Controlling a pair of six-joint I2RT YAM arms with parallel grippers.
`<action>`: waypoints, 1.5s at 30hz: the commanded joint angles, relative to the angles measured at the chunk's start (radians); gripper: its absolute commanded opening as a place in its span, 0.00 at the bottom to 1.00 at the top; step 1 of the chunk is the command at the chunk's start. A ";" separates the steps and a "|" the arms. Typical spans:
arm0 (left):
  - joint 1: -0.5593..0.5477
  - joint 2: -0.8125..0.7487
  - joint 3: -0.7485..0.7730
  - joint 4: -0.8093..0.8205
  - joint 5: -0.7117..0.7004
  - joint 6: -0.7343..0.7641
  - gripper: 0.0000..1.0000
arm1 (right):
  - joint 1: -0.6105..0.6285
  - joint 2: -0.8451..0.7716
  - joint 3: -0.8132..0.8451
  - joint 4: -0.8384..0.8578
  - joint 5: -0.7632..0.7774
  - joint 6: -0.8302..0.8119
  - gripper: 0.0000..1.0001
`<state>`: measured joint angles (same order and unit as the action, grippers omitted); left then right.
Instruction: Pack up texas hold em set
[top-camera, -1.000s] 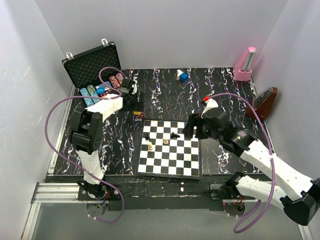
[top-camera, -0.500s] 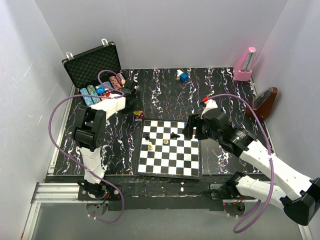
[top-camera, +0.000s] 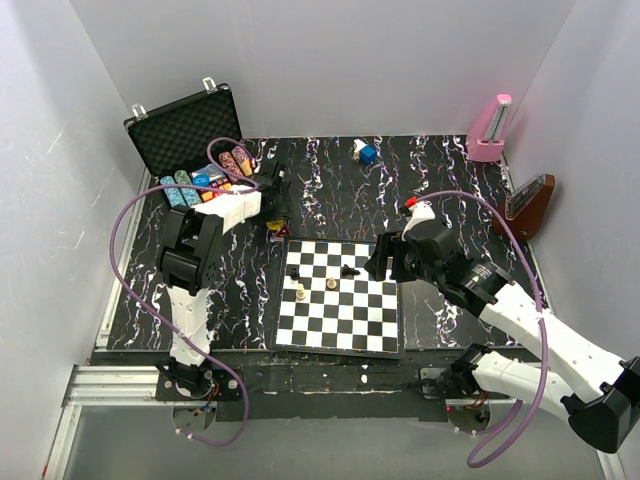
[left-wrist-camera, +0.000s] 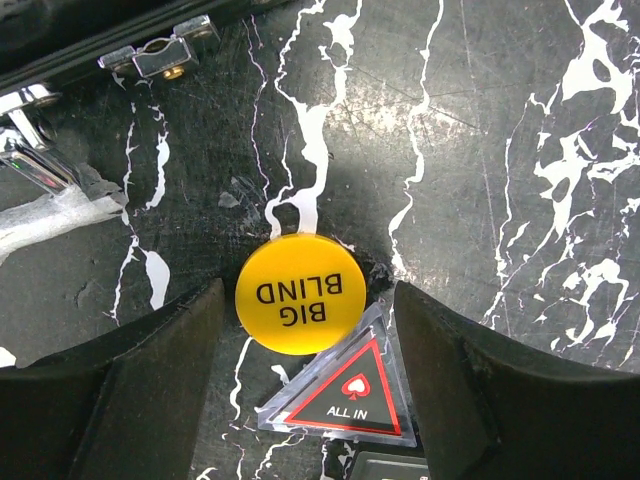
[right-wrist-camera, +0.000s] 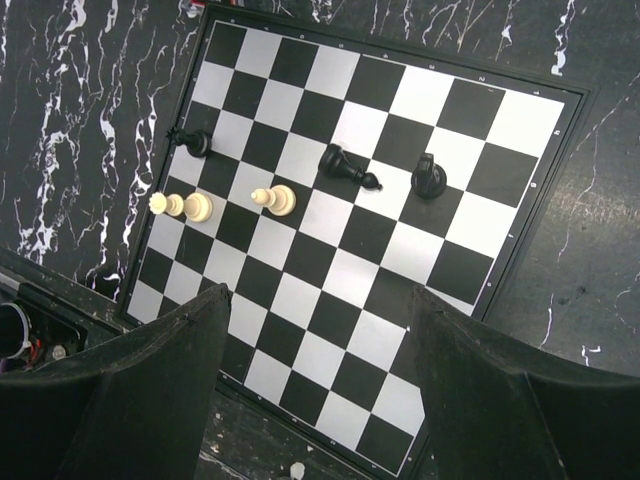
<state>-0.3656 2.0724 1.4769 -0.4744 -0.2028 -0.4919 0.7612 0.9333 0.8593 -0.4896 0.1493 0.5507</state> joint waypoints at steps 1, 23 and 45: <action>-0.009 -0.003 0.013 -0.024 -0.029 -0.005 0.68 | -0.002 -0.034 -0.026 0.042 -0.004 0.008 0.79; -0.009 0.058 0.033 -0.107 -0.058 0.059 0.55 | -0.002 -0.068 -0.048 0.033 0.007 0.015 0.79; 0.001 -0.080 -0.012 -0.093 -0.064 0.139 0.35 | -0.002 -0.087 -0.049 0.014 0.021 0.023 0.79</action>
<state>-0.3748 2.0819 1.4891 -0.5060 -0.2550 -0.3923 0.7612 0.8646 0.8051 -0.4946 0.1543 0.5697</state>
